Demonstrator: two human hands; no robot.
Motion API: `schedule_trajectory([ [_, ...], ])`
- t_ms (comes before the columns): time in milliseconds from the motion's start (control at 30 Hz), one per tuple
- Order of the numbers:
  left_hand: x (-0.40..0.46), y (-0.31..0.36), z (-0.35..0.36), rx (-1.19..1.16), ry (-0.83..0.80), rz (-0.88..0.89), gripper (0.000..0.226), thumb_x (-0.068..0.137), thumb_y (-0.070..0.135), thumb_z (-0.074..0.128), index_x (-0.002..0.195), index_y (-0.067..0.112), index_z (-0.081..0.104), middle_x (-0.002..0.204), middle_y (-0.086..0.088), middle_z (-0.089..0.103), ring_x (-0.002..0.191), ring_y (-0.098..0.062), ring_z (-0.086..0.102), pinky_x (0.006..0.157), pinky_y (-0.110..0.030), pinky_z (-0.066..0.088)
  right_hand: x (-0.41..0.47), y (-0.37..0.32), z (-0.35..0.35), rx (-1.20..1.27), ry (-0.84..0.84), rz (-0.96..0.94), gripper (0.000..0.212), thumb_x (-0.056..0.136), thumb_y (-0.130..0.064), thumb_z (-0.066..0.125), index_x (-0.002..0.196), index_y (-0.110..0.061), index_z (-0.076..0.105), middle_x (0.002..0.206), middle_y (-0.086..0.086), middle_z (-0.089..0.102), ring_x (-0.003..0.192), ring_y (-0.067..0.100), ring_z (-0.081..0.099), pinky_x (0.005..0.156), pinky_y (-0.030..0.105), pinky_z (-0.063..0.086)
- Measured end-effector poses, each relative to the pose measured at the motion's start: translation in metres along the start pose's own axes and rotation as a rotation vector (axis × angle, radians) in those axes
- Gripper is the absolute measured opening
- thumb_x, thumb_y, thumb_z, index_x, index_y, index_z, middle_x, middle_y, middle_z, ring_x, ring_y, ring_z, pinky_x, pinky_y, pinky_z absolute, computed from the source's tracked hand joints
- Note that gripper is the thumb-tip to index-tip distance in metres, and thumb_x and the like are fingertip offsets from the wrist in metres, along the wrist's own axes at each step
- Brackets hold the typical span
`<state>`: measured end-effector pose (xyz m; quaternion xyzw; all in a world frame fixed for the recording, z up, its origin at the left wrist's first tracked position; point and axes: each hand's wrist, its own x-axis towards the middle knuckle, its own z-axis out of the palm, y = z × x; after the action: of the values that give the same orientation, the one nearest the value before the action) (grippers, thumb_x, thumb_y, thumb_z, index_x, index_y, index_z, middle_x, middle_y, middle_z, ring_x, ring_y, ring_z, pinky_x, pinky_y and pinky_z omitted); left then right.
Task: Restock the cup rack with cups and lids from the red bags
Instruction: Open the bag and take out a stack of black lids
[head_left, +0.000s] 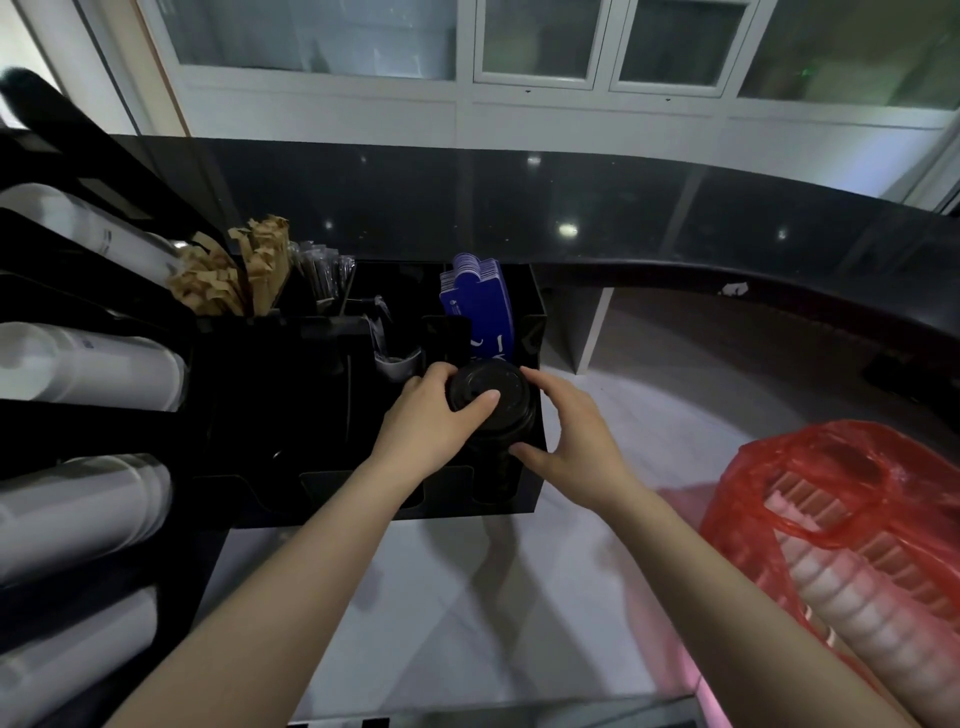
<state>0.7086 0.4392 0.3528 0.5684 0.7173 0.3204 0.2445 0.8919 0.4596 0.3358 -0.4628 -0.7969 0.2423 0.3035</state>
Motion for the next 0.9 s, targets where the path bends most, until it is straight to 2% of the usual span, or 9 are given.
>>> schedule_trajectory([
  [100,0.002,0.001,-0.001,0.121,0.025,0.008,0.053,0.081,0.062,0.056,0.118,0.024,0.056,0.115,0.001,0.048,0.087,-0.014,0.052,0.055,-0.017,0.033,0.003,-0.001,-0.005,-0.023,-0.053,0.016,0.075,0.071,-0.037,0.078,0.137,-0.030,0.042,0.133,-0.011,0.051,0.126,0.014,0.043,0.107,0.045,0.035],
  [200,0.006,0.001,-0.003,0.210,0.024,0.042,0.052,0.084,0.061,0.051,0.113,0.019,0.060,0.111,-0.002,0.053,0.086,-0.017,0.055,0.053,-0.020,0.032,0.008,-0.005,-0.007,-0.041,-0.051,0.029,0.069,0.073,-0.045,0.074,0.134,-0.030,0.045,0.127,-0.013,0.056,0.121,0.012,0.049,0.104,0.047,0.038],
  [300,0.010,0.004,-0.002,0.185,0.053,0.051,0.051,0.090,0.055,0.047,0.127,0.019,0.052,0.122,-0.006,0.054,0.102,-0.023,0.058,0.069,-0.027,0.043,0.013,-0.007,-0.004,-0.089,-0.036,0.020,0.065,0.081,-0.045,0.067,0.138,-0.034,0.038,0.129,-0.011,0.056,0.120,0.015,0.050,0.103,0.047,0.037],
  [367,0.008,0.004,-0.002,0.123,0.103,0.076,0.047,0.093,0.047,0.047,0.133,0.022,0.047,0.129,-0.005,0.051,0.111,-0.021,0.055,0.079,-0.026,0.041,0.013,-0.006,-0.001,-0.146,-0.017,0.016,0.061,0.086,-0.047,0.061,0.140,-0.039,0.035,0.135,-0.011,0.051,0.126,0.018,0.043,0.103,0.044,0.033],
  [467,0.000,0.000,-0.004,0.055,0.162,0.224,0.039,0.094,0.034,0.051,0.131,0.022,0.051,0.131,0.000,0.049,0.115,-0.015,0.051,0.085,-0.021,0.037,0.012,-0.006,0.005,-0.218,0.026,0.039,0.055,0.091,-0.047,0.054,0.142,-0.038,0.036,0.143,-0.007,0.042,0.132,0.019,0.030,0.103,0.041,0.027],
  [533,-0.004,-0.006,-0.005,0.049,0.126,0.343,0.038,0.093,0.028,0.054,0.130,0.021,0.053,0.138,0.003,0.046,0.126,-0.012,0.043,0.096,-0.020,0.032,0.011,-0.008,0.009,-0.216,0.070,0.021,0.055,0.092,-0.042,0.055,0.143,-0.030,0.039,0.147,-0.005,0.037,0.134,0.020,0.029,0.106,0.041,0.028],
  [633,-0.010,-0.014,-0.006,0.075,0.018,0.423,0.041,0.093,0.026,0.054,0.134,0.025,0.052,0.148,0.006,0.037,0.137,-0.010,0.031,0.109,-0.025,0.025,0.006,-0.010,0.010,-0.156,0.124,-0.064,0.048,0.091,-0.030,0.059,0.137,-0.024,0.048,0.147,-0.004,0.038,0.133,0.021,0.033,0.108,0.043,0.030],
  [800,-0.017,-0.020,-0.008,0.086,0.054,0.493,0.047,0.092,0.017,0.055,0.137,0.025,0.048,0.151,0.006,0.034,0.142,-0.013,0.025,0.115,-0.033,0.023,0.000,-0.011,0.011,-0.162,0.133,-0.151,0.051,0.082,-0.032,0.068,0.131,-0.026,0.053,0.147,-0.006,0.040,0.133,0.021,0.034,0.107,0.041,0.028],
  [900,-0.017,-0.020,-0.010,0.173,-0.005,0.519,0.050,0.092,0.017,0.054,0.140,0.026,0.044,0.153,0.006,0.031,0.144,-0.015,0.019,0.117,-0.040,0.019,0.000,-0.013,0.013,-0.172,0.134,-0.136,0.052,0.082,-0.032,0.068,0.132,-0.026,0.053,0.147,-0.007,0.040,0.135,0.019,0.031,0.107,0.040,0.027],
])
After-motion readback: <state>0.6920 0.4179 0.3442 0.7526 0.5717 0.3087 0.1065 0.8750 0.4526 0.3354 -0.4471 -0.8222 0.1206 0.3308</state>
